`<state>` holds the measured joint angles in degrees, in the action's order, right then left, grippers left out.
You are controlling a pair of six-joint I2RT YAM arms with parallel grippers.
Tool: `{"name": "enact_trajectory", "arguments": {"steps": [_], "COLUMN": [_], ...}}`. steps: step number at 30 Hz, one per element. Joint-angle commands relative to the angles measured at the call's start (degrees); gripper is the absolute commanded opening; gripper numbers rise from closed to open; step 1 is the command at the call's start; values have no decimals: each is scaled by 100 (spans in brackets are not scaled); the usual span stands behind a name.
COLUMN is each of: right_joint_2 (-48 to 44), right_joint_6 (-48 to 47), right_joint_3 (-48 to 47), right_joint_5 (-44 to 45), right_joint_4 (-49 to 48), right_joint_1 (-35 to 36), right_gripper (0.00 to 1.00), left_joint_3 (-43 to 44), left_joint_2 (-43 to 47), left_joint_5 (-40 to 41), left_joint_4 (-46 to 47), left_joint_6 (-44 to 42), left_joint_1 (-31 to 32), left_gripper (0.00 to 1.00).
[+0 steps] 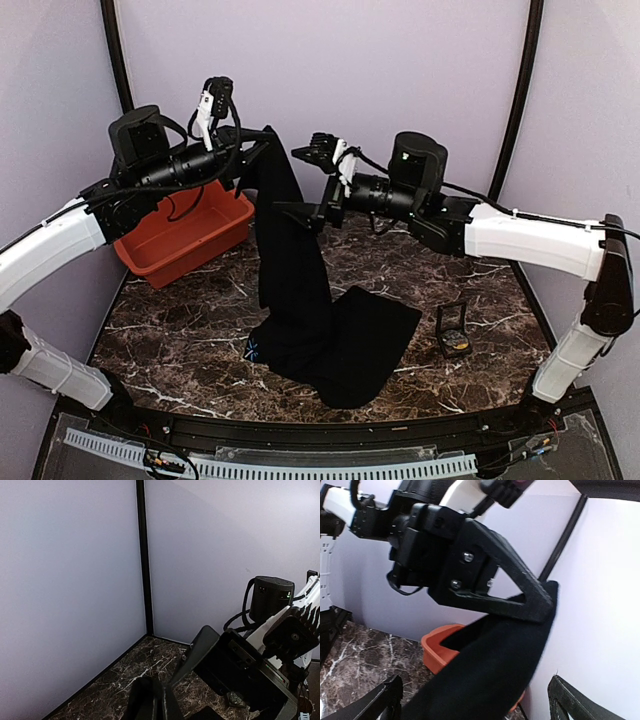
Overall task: Pin the brooch onto the clothing
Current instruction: Pass from the left arm to the right
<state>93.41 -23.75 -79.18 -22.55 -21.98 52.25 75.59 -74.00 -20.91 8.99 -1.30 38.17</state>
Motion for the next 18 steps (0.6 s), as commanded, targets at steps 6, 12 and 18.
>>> {"name": "enact_trajectory", "arguments": {"steps": [6, 12, 18], "right_joint_2": [610, 698, 523], "right_joint_6": [592, 833, 1295], "right_joint_3": [-518, -538, -272], "right_joint_5": [-347, 562, 1690], "right_joint_4": [563, 366, -75], "right_joint_1": [24, -113, -560], "right_gripper": [64, 0, 0], "left_joint_3": [26, -50, -414], "left_joint_2": [-143, -123, 115], "left_joint_5": [-403, -459, 153], "left_joint_4": [284, 442, 672], "left_joint_6": [90, 108, 378], "left_joint_1": [57, 79, 92], "left_gripper": [1, 1, 55]}}
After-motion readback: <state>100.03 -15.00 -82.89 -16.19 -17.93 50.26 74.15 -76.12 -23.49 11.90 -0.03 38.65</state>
